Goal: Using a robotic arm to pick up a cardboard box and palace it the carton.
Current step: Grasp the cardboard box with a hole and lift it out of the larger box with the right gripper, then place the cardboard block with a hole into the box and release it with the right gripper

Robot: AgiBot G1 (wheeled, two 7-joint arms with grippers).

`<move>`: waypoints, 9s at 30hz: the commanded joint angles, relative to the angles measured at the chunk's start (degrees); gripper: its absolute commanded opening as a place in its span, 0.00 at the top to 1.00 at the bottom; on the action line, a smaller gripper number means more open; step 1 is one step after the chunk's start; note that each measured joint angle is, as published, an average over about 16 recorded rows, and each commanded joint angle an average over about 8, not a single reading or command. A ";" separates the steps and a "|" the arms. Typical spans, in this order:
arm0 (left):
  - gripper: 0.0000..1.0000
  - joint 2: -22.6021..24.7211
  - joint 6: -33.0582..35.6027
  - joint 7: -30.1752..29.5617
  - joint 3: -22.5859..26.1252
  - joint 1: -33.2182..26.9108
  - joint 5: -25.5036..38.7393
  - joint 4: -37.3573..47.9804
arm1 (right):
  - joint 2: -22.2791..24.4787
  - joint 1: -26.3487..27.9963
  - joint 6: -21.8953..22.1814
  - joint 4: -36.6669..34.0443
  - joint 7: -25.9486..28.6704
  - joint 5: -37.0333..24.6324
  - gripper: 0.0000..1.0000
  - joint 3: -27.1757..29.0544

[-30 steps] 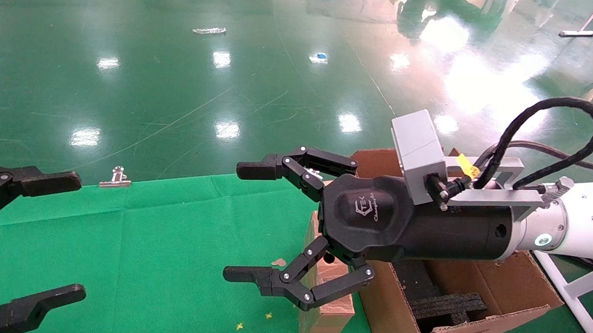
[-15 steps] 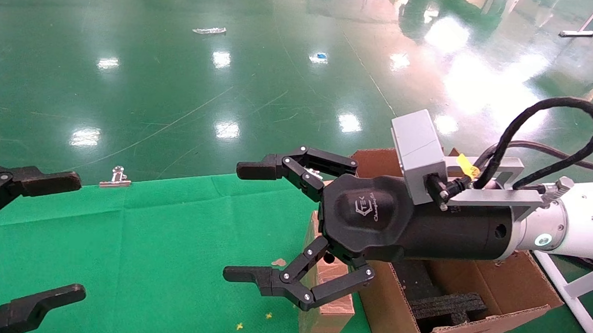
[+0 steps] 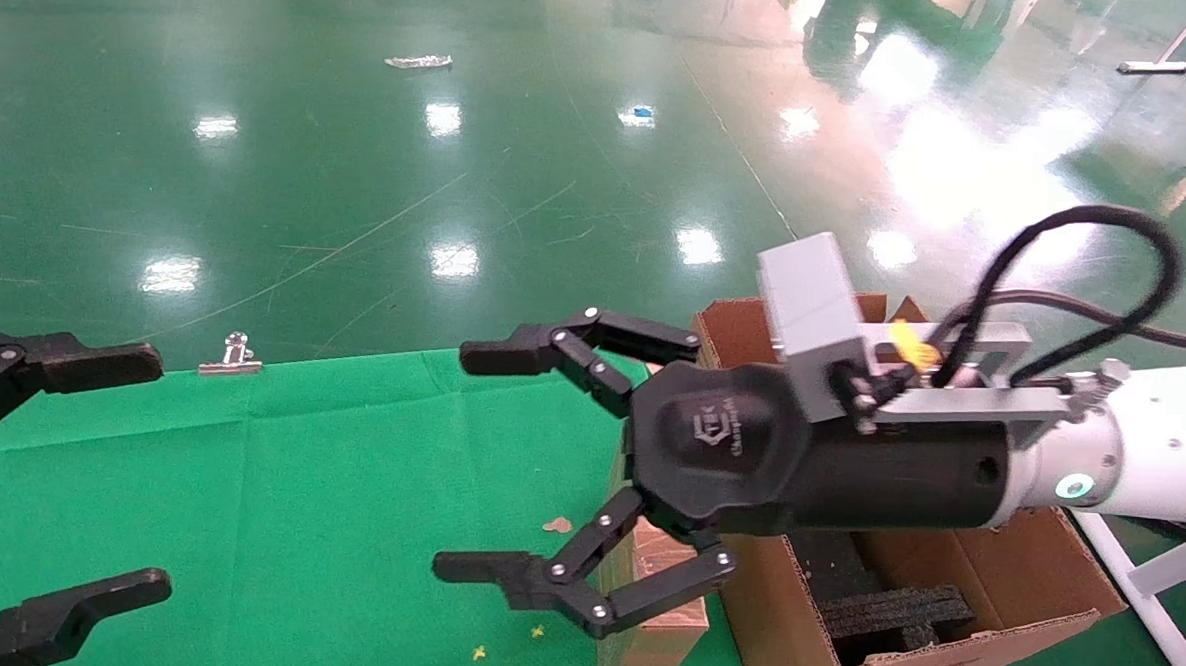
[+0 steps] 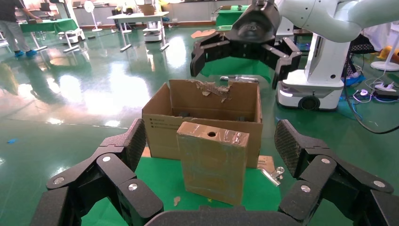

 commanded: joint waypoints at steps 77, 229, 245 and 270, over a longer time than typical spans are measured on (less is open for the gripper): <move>0.00 -0.08 -0.07 0.11 0.21 -0.06 -0.14 0.02 | -12.85 56.98 -4.66 -16.27 72.43 -26.75 0.00 -68.90; 0.00 -0.23 -0.23 0.29 0.58 -0.14 -0.39 0.02 | -3.21 31.86 29.66 -47.88 42.78 -36.88 0.14 -74.03; 0.00 -0.24 -0.24 0.31 0.62 -0.15 -0.41 0.02 | -6.26 32.87 27.53 -54.02 39.51 -36.34 0.00 -73.72; 0.00 -0.26 -0.27 0.34 0.67 -0.17 -0.45 0.02 | -6.02 38.71 25.74 -54.18 36.21 -35.69 0.00 -72.42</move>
